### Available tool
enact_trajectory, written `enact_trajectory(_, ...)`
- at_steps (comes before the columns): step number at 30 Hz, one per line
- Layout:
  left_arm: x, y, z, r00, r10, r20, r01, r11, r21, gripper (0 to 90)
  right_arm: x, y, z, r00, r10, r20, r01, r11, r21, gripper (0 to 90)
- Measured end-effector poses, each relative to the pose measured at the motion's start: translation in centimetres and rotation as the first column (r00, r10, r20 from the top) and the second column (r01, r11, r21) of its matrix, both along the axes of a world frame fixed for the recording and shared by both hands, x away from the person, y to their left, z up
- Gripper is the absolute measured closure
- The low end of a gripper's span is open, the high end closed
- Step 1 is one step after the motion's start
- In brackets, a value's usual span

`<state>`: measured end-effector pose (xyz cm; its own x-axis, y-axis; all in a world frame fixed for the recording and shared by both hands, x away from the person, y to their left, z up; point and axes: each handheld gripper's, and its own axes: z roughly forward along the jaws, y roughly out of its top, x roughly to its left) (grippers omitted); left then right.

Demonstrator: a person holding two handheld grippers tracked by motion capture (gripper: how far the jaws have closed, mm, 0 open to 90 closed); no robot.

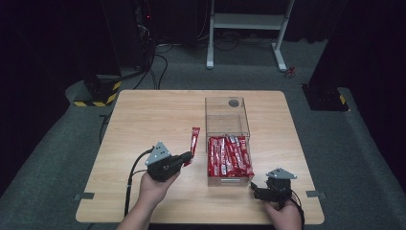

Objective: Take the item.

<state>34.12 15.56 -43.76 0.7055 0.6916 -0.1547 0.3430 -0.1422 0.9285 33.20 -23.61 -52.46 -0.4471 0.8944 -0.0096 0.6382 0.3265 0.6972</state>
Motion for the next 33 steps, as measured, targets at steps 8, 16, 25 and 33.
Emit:
enact_trajectory(8, 0.2, 0.9, 0.1, 0.9993, 0.038, 0.007, -0.038, 0.9992, 0.011, 89.6, 0.0, 0.0, 0.0, 1.0000, 0.000, 0.000, 0.000, 1.000, 0.000, 9.7)
enact_trajectory(16, 0.7, 1.6, -0.3, 0.9976, 0.070, 0.005, -0.070, 0.9972, 0.025, 89.6, 0.0, 0.0, 0.0, 1.0000, 0.000, 0.000, 0.000, 1.000, 0.000, 9.7)
enact_trajectory(25, 1.1, 2.0, -1.0, 0.9950, 0.100, -0.008, -0.099, 0.9942, 0.042, 89.6, 0.0, 0.0, 0.0, 1.0000, 0.000, 0.000, 0.000, 1.000, 0.000, 9.7)
enact_trajectory(33, 1.9, 2.0, -2.5, 0.9924, 0.115, -0.044, -0.112, 0.9913, 0.069, 89.7, 0.0, 0.0, 0.0, 1.0000, 0.000, 0.000, 0.000, 1.000, 0.000, 9.7)
